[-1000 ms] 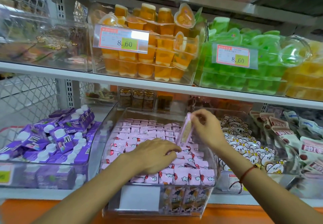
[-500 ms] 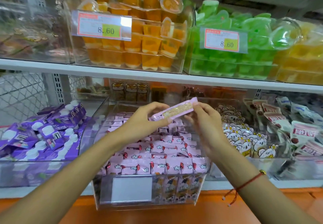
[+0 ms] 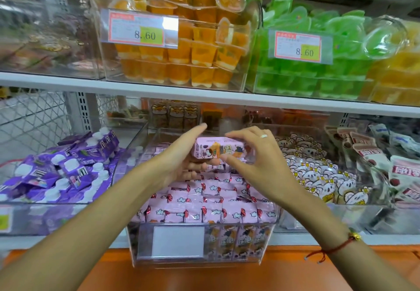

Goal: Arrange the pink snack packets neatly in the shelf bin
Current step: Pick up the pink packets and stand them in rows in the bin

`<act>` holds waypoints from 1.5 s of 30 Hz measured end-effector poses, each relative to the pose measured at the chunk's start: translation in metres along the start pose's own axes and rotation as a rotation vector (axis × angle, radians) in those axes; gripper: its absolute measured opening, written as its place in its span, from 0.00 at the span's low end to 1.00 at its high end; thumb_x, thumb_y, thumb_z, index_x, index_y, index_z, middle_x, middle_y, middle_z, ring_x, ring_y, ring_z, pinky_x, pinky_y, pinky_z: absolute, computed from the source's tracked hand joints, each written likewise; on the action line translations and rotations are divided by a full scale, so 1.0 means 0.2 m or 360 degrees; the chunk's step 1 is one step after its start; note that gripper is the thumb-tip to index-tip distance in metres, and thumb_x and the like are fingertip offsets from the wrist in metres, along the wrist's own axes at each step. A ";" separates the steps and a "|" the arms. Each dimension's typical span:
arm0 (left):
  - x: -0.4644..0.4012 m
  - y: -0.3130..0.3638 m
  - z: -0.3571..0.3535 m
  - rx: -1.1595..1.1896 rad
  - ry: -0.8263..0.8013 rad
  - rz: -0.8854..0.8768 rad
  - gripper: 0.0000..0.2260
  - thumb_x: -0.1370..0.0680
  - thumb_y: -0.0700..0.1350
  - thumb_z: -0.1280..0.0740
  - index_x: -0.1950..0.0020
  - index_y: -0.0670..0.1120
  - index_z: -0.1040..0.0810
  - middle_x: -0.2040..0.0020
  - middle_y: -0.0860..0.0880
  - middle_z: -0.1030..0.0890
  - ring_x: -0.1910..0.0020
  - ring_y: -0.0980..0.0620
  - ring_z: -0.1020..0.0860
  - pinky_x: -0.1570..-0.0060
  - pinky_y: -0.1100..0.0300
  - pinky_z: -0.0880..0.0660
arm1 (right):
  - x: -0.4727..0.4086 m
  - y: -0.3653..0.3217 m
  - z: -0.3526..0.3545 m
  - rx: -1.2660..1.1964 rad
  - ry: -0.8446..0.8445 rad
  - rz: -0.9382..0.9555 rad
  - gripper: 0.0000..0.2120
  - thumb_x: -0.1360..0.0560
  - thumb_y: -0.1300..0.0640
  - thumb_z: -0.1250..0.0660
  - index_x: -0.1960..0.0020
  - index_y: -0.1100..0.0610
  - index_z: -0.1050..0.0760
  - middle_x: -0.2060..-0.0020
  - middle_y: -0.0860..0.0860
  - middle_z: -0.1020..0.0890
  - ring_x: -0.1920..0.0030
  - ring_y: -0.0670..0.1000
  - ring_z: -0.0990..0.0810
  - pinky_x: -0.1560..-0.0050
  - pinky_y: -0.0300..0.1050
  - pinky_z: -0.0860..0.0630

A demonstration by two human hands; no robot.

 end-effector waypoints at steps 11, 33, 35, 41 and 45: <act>0.00 0.02 -0.01 0.0083 0.0150 -0.0440 0.12 0.28 0.56 0.29 0.51 0.50 0.16 0.50 0.50 0.16 0.51 0.55 0.17 0.62 0.64 0.21 | -0.01 0.06 0.03 -0.0898 0.0221 -0.0615 0.23 0.36 0.48 0.23 0.43 0.49 0.23 0.53 0.46 0.20 0.55 0.48 0.19 0.55 0.46 0.21; -0.10 -0.22 -0.01 -0.1927 0.0009 -0.0651 0.18 0.18 0.54 0.48 0.30 0.53 0.31 0.31 0.51 0.28 0.35 0.48 0.31 0.40 0.56 0.35 | -0.13 0.20 0.02 0.0197 -0.0462 -0.0133 0.13 0.30 0.56 0.26 0.49 0.52 0.26 0.55 0.49 0.17 0.54 0.51 0.19 0.53 0.50 0.23; -0.09 -0.21 -0.01 -0.1895 0.0043 -0.0678 0.18 0.18 0.54 0.47 0.31 0.53 0.30 0.34 0.49 0.26 0.38 0.48 0.29 0.46 0.58 0.35 | -0.15 0.20 -0.02 0.0388 -0.0682 -0.0075 0.14 0.28 0.53 0.29 0.43 0.52 0.23 0.45 0.50 0.20 0.44 0.52 0.23 0.45 0.50 0.25; -0.08 -0.21 -0.01 -0.1821 0.0050 -0.0656 0.18 0.19 0.55 0.46 0.31 0.55 0.30 0.37 0.50 0.23 0.46 0.49 0.25 0.53 0.60 0.33 | -0.14 0.21 -0.13 0.0993 -0.1036 0.0068 0.14 0.21 0.50 0.41 0.37 0.44 0.26 0.33 0.50 0.30 0.34 0.53 0.37 0.37 0.51 0.39; -0.07 -0.20 -0.01 -0.1737 0.0043 -0.0717 0.16 0.19 0.54 0.44 0.32 0.54 0.29 0.40 0.50 0.23 0.54 0.53 0.27 0.53 0.59 0.30 | -0.08 0.21 -0.08 0.0787 -0.0694 0.0049 0.15 0.22 0.56 0.41 0.37 0.48 0.25 0.33 0.49 0.30 0.34 0.53 0.36 0.38 0.50 0.37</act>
Point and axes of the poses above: each hand's wrist, its own x-axis away from the middle knuckle, its own z-axis out of the back of the hand, y = z × x, the point moved 2 cm from there along -x, towards the middle knuckle
